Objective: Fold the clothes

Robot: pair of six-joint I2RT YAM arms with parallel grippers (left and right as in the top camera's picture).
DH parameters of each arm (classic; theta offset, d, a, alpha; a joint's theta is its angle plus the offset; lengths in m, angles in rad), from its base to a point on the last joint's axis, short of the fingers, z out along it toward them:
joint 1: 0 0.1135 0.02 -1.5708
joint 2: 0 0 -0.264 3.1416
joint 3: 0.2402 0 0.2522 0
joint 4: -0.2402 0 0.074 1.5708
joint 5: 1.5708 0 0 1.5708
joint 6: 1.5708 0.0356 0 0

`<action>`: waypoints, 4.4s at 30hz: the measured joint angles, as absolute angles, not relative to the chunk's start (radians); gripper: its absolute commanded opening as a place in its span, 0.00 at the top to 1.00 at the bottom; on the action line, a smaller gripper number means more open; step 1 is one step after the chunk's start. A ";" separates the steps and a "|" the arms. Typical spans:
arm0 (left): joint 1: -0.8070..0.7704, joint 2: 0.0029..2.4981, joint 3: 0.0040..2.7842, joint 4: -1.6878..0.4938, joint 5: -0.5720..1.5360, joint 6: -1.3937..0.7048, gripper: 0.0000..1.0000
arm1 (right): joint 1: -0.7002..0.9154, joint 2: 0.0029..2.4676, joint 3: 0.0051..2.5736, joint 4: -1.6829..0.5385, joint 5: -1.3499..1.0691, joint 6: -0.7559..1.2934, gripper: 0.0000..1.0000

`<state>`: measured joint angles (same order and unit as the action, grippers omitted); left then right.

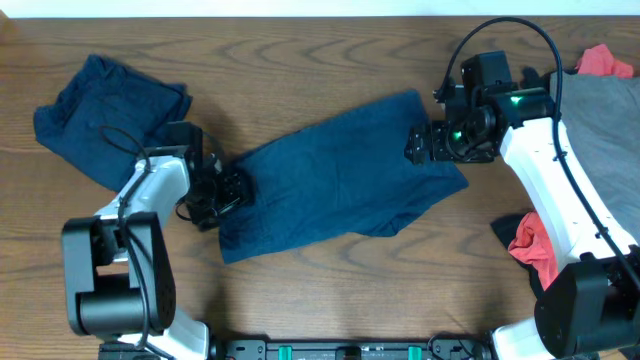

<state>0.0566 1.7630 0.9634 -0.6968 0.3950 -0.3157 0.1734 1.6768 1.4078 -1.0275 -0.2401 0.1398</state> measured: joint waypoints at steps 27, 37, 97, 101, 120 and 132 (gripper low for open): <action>-0.034 1.477 1.359 -1.196 0.371 -0.288 0.94 | 0.569 2.112 1.407 -0.582 -0.585 0.109 0.99; -0.068 1.477 1.359 -1.142 0.465 -0.349 0.94 | 0.871 2.216 1.411 -0.269 -0.620 0.268 0.99; -0.370 1.738 1.357 -0.671 0.503 -0.569 0.16 | 0.400 1.968 1.354 -0.910 -0.086 0.187 0.76; -0.271 1.682 1.357 -0.655 0.442 -0.519 0.16 | 0.354 1.862 1.457 -0.956 -0.044 0.190 0.71; -0.167 1.974 1.357 -0.755 0.363 -0.339 0.16 | 0.506 1.882 1.444 -0.953 -0.402 0.035 0.75; -0.275 2.029 1.356 -1.005 0.375 -0.373 0.12 | 0.452 2.000 1.299 -0.964 -0.247 0.126 0.79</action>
